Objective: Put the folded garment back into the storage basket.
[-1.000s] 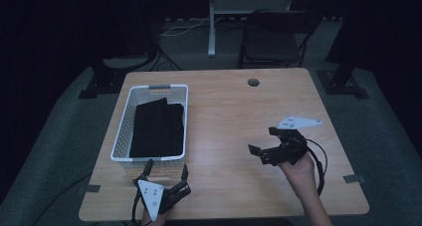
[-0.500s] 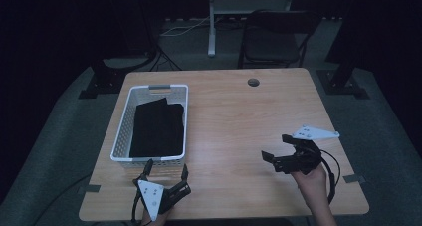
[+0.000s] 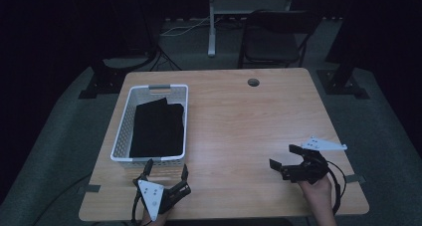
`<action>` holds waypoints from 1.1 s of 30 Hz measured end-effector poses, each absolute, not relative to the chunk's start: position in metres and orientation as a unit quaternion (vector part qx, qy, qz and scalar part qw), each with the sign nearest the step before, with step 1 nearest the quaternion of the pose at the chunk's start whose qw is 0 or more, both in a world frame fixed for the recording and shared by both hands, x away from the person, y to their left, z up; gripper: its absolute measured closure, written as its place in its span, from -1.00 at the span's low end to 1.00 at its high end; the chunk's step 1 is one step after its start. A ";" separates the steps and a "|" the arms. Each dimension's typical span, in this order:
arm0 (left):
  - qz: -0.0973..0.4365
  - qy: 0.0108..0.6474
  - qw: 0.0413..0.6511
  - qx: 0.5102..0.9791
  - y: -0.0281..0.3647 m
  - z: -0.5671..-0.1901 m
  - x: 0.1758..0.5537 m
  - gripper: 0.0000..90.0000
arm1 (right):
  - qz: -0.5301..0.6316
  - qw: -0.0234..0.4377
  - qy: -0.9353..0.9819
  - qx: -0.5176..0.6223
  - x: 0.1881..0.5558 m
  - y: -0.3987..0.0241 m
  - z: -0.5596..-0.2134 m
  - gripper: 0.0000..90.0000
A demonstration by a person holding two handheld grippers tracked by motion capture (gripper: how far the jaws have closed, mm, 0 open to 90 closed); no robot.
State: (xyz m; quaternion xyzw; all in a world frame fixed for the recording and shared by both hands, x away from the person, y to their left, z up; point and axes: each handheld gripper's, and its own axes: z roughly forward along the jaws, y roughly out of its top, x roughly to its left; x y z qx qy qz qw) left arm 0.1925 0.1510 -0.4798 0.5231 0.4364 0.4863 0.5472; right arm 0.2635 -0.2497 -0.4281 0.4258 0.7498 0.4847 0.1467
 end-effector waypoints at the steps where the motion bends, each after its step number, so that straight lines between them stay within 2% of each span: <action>1: 0.486 0.436 0.547 0.524 0.151 -0.480 0.193 -0.95 | 0.485 0.147 0.750 0.425 0.263 -0.251 -0.430 -0.92; 17: 0.486 0.436 0.547 0.524 0.151 -0.480 0.193 -0.95 | 0.479 0.151 0.744 0.441 0.256 -0.265 -0.463 -0.92; 33: 0.487 0.436 0.547 0.523 0.151 -0.480 0.192 -0.95 | 0.488 0.184 0.730 0.442 0.248 -0.263 -0.468 -0.99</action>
